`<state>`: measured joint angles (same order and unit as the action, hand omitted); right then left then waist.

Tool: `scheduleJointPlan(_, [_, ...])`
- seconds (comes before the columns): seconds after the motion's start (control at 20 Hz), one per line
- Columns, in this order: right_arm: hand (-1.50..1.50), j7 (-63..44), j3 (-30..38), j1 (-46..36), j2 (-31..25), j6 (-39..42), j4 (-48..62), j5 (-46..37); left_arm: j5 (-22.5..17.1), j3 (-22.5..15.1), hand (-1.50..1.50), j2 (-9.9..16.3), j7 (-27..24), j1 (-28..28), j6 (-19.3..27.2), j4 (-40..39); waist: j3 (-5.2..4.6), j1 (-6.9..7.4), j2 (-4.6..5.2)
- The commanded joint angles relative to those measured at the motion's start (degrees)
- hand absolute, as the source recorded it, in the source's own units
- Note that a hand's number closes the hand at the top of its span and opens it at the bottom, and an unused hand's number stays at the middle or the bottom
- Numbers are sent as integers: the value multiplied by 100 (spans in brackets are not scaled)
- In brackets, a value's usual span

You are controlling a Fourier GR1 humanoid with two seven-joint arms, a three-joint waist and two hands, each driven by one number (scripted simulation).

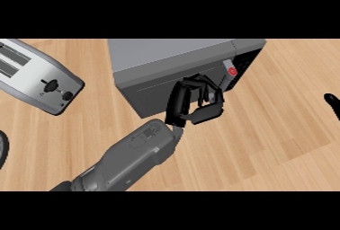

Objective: Pick up the milk, place it into the microwave and close the microwave

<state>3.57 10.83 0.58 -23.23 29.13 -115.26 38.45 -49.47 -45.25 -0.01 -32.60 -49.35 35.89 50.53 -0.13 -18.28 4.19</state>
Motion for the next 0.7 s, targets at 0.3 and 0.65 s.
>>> scheduleJointPlan(0.3, [-150, -218, 214, -178, -270, -86, -8, 279, -301, 257, 150, 1, -184, -420, -140, -598, -8, -69, 115])
scheduleJointPlan(0.65, [-150, -306, 261, -236, -318, -142, -13, 495, -466, 222, 150, 1, -338, -473, -169, -672, 4, -86, 116])
